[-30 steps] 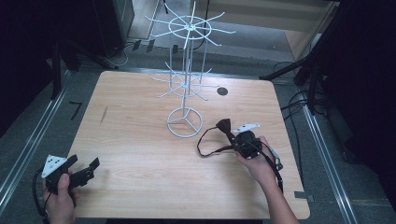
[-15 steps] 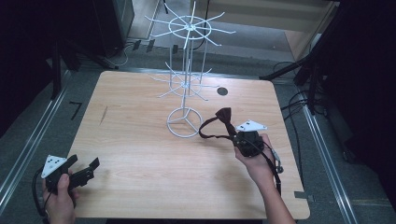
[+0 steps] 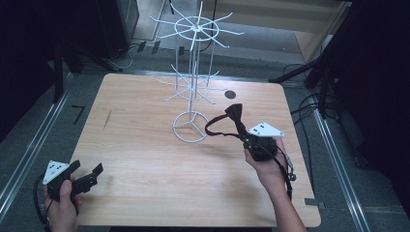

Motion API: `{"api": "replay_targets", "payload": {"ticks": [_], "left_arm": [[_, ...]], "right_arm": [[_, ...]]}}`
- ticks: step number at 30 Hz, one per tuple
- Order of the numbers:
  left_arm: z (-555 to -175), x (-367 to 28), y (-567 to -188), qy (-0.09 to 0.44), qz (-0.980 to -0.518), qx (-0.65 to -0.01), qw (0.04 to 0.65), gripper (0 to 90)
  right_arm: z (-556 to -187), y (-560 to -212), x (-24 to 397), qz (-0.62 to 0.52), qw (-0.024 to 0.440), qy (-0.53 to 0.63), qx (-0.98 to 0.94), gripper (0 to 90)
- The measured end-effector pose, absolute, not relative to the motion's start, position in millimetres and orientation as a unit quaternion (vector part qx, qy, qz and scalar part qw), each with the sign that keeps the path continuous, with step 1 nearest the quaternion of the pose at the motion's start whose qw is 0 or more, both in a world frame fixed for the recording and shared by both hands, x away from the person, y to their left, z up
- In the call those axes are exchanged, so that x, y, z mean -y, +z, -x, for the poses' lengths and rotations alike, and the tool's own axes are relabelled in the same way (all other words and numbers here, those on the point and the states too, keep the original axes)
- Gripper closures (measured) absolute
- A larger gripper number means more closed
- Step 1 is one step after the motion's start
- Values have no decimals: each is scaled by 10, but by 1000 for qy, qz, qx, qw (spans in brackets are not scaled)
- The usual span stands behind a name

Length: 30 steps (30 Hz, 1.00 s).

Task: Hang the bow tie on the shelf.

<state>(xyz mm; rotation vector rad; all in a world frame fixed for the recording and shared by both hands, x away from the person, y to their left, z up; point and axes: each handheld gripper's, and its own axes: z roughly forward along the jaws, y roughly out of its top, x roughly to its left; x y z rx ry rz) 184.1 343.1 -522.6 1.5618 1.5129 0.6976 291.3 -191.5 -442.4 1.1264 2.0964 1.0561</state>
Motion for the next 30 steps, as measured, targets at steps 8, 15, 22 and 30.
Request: {"api": "replay_targets", "payload": {"ticks": [8, 15, 22, 30], "left_arm": [[-1841, -3432, -5226, 277, -622, -602, 416, 149], [-1840, -3430, -5226, 278, -622, -602, 416, 149], [-1841, -3430, -5226, 278, -622, -602, 416, 149], [-1841, -3430, -5225, 277, -623, -602, 416, 149]], "right_arm": [[-2856, -4293, 1920, -410, 280, 414, -763, 859], [-2822, -4209, 1908, -402, 284, 430, -757, 858], [-2807, -4161, 1910, -399, 283, 435, -756, 858], [-2792, -4093, 1908, -396, 282, 449, -749, 857]]}}
